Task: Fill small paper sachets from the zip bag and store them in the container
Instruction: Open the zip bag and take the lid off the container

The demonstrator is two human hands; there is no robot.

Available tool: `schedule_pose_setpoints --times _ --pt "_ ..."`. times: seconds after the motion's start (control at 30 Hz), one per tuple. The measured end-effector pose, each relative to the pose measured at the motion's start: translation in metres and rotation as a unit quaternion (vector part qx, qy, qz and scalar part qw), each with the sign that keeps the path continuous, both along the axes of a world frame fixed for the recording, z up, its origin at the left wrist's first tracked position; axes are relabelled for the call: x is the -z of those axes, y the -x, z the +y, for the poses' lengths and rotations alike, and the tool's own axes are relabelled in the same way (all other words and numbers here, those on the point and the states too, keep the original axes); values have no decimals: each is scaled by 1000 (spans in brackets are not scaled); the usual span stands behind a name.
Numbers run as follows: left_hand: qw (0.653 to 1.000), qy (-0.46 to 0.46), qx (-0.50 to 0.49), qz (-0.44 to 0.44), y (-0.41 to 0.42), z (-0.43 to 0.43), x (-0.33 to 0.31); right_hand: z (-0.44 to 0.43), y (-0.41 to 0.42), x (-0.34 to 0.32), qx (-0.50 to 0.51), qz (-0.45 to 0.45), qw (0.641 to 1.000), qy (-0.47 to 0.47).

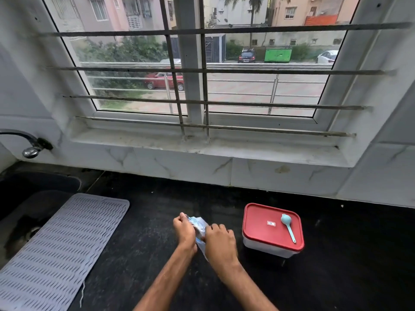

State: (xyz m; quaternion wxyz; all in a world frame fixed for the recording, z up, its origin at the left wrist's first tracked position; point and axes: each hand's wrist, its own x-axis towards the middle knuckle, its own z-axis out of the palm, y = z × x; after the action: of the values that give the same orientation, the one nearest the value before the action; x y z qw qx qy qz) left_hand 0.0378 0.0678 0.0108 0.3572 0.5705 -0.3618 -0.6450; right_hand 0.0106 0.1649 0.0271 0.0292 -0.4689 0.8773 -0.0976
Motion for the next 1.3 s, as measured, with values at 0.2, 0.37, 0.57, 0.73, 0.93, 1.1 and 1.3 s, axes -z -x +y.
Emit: schedule_pose_setpoints --times 0.2,0.37,0.57,0.73,0.93,1.1,1.3 --pt "910 313 235 -141 -33 10 9 -14 37 -7 126 -385 900 163" --pt "850 341 335 -223 -38 6 29 -12 63 -1 -21 -349 929 119" --pt "988 62 109 -84 -18 3 30 4 46 26 47 11 998 35" --pt "979 49 194 48 -19 14 19 -9 54 18 257 -419 830 264" --pt "891 287 303 -180 -31 13 24 -35 57 -3 374 -595 658 271" --pt "811 454 285 -234 -28 20 5 -31 53 4 217 -382 867 236" --pt "813 327 321 -360 -20 3 10 -20 62 27 53 -193 963 181"
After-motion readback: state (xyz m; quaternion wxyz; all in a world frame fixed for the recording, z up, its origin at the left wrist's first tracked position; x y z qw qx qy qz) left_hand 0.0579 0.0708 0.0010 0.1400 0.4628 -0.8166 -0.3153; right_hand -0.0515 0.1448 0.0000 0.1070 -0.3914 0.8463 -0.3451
